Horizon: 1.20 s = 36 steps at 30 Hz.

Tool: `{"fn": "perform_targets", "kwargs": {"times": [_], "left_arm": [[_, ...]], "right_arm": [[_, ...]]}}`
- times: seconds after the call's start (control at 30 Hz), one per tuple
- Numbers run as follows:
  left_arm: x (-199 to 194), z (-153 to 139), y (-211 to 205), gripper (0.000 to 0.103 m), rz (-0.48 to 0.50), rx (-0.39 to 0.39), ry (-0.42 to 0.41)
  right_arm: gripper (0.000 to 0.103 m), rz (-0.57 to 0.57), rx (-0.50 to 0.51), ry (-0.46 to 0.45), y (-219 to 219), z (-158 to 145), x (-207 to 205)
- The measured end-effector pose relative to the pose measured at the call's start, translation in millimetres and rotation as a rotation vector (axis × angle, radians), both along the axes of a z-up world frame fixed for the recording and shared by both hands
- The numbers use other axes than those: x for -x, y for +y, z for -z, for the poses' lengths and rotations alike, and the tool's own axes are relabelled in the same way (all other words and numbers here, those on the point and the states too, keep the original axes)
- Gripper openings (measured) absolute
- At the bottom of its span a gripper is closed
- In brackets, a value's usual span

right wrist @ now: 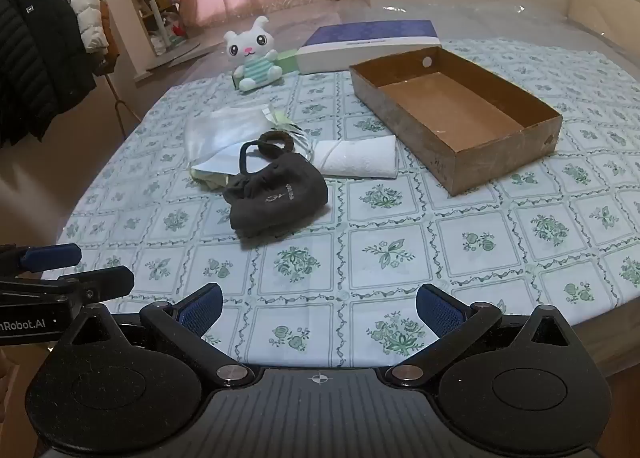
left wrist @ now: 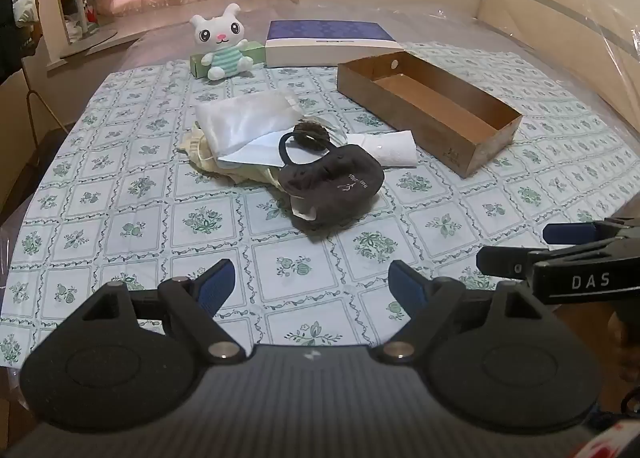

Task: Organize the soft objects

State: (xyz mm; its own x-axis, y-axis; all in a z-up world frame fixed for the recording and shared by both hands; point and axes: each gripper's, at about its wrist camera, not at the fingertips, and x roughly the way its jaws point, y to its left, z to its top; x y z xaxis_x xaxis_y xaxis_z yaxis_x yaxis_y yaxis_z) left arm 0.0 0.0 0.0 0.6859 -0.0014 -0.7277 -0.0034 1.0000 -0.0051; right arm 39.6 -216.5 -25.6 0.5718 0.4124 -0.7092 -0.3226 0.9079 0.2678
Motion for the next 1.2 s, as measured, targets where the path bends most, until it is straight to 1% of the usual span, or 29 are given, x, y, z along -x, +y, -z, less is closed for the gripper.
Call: {"fn": "perform_targets", "kwargs": {"times": [0.83, 1.2], "left_arm": [[-0.1, 0.0, 0.0, 0.083, -0.001, 0.0, 0.002], [-0.1, 0.0, 0.1, 0.083, 0.0, 0.001, 0.002]], "right_arm": [[0.103, 0.0, 0.006, -0.002, -0.7, -4.3, -0.3], [0.103, -0.001, 0.005, -0.003, 1.7, 0.3, -2.3]]}}
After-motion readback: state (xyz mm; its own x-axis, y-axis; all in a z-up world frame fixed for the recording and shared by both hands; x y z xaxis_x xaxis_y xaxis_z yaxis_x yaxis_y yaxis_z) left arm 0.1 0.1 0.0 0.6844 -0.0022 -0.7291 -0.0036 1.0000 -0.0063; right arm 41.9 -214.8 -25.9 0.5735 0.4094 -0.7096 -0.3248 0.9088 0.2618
